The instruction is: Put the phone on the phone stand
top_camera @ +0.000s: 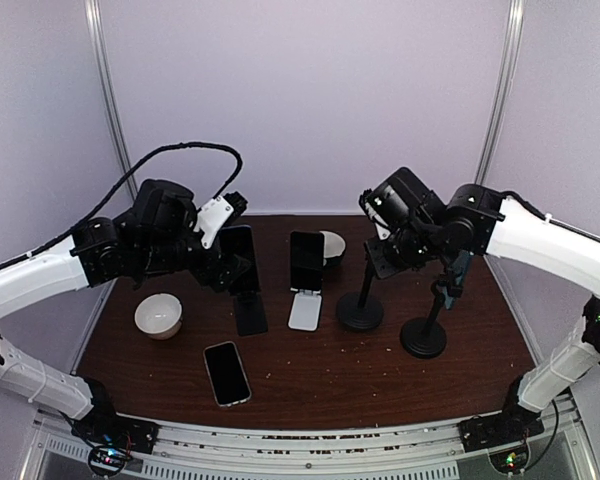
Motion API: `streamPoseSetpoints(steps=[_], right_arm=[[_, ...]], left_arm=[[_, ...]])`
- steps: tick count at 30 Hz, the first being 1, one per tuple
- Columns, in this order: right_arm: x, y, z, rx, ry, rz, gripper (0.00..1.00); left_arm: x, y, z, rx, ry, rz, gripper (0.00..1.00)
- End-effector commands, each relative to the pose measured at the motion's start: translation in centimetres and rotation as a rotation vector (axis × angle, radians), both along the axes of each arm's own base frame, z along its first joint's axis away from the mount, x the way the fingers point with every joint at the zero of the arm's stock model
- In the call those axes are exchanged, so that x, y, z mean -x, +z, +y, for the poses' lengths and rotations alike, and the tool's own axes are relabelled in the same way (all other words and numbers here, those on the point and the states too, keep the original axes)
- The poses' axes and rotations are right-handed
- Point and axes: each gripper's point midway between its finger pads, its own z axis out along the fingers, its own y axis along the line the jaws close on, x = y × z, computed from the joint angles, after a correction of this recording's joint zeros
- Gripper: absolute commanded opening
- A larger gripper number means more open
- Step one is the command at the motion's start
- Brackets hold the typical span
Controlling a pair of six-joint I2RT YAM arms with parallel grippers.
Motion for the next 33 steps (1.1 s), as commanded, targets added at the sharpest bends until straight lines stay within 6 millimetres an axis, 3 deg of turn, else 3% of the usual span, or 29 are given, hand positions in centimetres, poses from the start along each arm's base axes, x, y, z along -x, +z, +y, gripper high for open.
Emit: streamPoseSetpoints(steps=[1,5,10,12,14,18,24,28,33], right_arm=[[2.0,-0.4,2.7,-0.084,-0.025,-0.039,0.00],[3.5,-1.5,4.7,-0.049,0.015,-0.021,0.00],[4.2,-1.6,5.0,-0.041,0.005,-0.020,0.02],[4.4,-1.5,5.0,-0.046,0.006,-0.021,0.23],[4.6,-1.0,4.9,-0.045,0.008,-0.037,0.52],[4.8,0.1,5.0,-0.028,0.012,-0.059,0.74],[6.0,1.4,5.9,-0.027,0.040,-0.079,0.82],[6.9,1.3,6.2,-0.016,0.054,-0.079,0.83],[7.3,1.3,5.8,0.003,0.047,-0.090,0.83]], left_arm=[[0.5,-1.4,2.5,0.013,0.115,0.058,0.95],[1.1,-3.1,4.1,-0.013,0.185,0.116,0.93],[2.4,-6.7,5.6,-0.055,0.243,0.224,0.88],[3.1,-8.6,6.0,-0.080,0.259,0.280,0.83],[3.8,-10.9,6.0,-0.107,0.255,0.348,0.81],[4.8,-15.9,6.2,-0.169,0.265,0.449,0.82],[4.9,-21.0,5.5,-0.154,0.236,0.570,0.89],[4.3,-21.8,5.6,-0.091,0.245,0.590,0.91],[5.4,-23.1,3.6,-0.012,0.149,0.663,0.87]])
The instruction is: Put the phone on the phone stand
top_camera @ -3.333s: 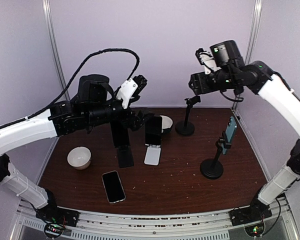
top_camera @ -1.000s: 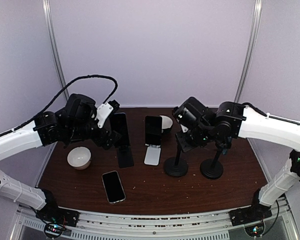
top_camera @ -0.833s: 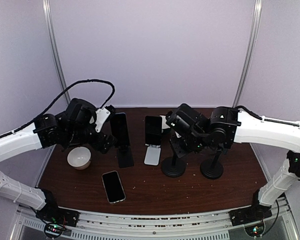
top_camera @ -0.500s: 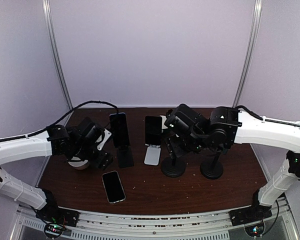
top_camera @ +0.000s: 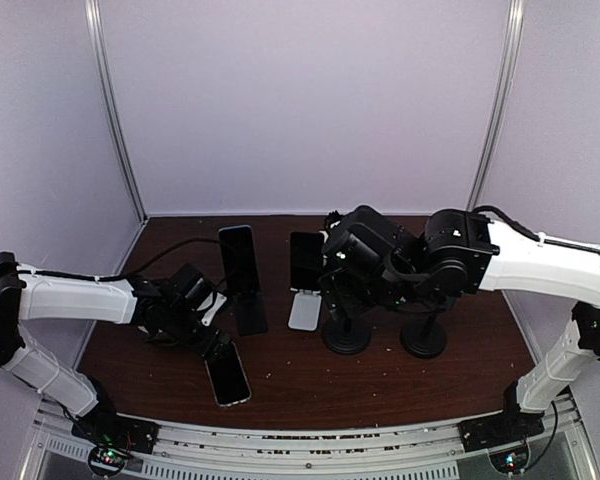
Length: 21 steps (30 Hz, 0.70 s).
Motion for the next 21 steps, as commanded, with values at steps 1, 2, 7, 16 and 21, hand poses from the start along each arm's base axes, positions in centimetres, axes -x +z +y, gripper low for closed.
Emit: streamPoseSetpoints(steps=[1,2,7,16,21], right_arm=[[0.0,0.6,-0.8,0.024,-0.036,-0.031,0.83],[0.0,0.7,-0.9,0.023,-0.036,-0.032,0.83],[0.4,1.6,-1.2,0.010,-0.029,-0.046,0.83],[2.5,2.0,-0.2,0.020,0.027,-0.060,0.84],[5.5,0.8,4.8,-0.016,0.184,-0.021,0.97]], left_arm=[[0.4,-0.5,-3.4,0.183,-0.048,0.045,0.83],[0.6,-1.1,-3.5,0.193,-0.033,0.061,0.80],[1.3,-3.7,-1.6,0.143,0.042,0.080,0.78],[4.7,-1.4,-0.6,0.253,0.146,0.048,0.73],[6.7,-0.9,-2.1,0.302,0.153,0.014,0.71]])
